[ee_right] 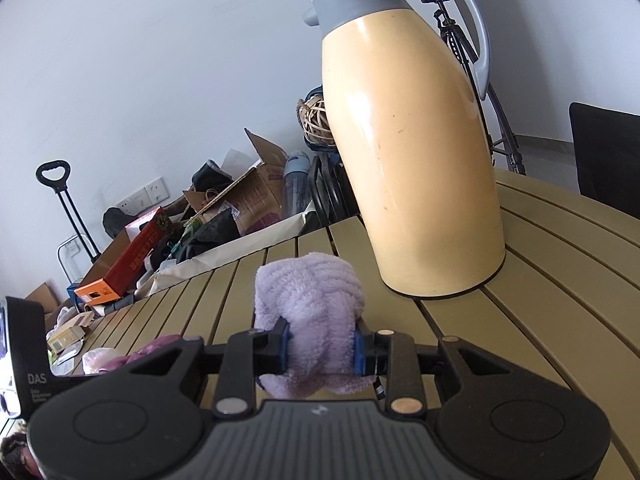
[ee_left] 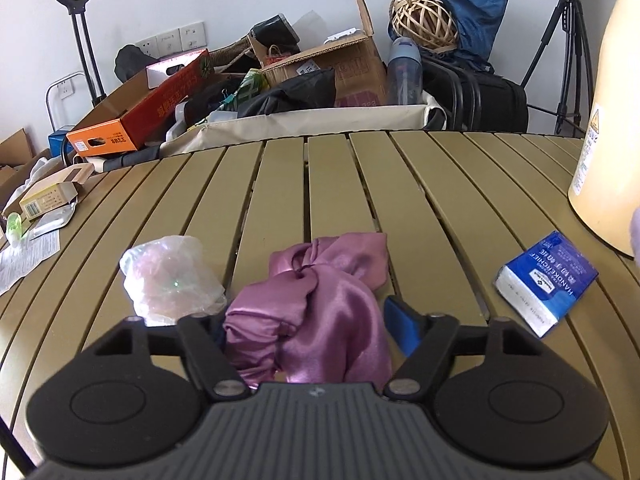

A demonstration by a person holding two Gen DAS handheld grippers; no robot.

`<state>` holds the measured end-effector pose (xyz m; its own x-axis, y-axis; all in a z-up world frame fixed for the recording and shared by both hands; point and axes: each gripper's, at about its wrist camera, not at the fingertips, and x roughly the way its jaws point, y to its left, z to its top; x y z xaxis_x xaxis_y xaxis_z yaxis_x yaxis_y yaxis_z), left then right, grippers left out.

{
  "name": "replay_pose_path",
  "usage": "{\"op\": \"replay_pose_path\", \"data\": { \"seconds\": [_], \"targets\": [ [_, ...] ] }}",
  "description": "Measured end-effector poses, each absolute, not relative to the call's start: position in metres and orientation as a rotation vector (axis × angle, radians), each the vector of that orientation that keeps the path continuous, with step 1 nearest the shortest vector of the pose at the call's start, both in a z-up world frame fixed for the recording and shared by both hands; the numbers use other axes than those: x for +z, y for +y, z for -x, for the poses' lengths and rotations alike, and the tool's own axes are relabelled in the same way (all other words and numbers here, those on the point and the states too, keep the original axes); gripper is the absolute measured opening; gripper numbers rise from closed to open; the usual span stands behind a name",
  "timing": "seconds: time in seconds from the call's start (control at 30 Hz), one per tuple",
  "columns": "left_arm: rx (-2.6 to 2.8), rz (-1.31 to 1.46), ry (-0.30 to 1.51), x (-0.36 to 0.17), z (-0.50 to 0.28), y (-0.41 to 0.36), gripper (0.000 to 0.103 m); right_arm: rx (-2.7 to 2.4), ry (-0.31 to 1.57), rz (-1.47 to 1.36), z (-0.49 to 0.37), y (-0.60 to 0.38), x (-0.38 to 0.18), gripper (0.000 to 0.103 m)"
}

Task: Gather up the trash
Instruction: 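Close the left tool on the pink satin scrunchie while the right tool holds the lavender cloth, then carry the pink scrunchie and lavender cloth with both tools down to the black bin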

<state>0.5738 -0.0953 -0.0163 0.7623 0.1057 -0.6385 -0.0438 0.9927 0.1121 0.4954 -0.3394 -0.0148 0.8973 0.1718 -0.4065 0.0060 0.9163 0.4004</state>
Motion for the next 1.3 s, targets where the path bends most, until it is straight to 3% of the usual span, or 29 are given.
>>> {"op": "replay_pose_path", "data": {
  "seconds": [0.1,0.17,0.27,1.3],
  "targets": [
    [0.077,-0.085,0.704,-0.017,-0.575,-0.095,0.059,0.092,0.452,-0.412,-0.496,-0.339,-0.015,0.028],
    [0.066,-0.088,0.713,-0.018,-0.574,-0.095,0.044,0.095,0.451,-0.414,-0.494,-0.338,-0.015,0.028],
    [0.062,-0.088,0.711,-0.017,-0.571,-0.096,0.038,0.104,0.447,-0.417,-0.493,-0.337,-0.014,0.028],
    [0.025,-0.03,0.569,0.054,-0.448,-0.063,0.036,0.213,0.33,-0.332,-0.42,-0.305,0.01,0.028]
  ]
}}
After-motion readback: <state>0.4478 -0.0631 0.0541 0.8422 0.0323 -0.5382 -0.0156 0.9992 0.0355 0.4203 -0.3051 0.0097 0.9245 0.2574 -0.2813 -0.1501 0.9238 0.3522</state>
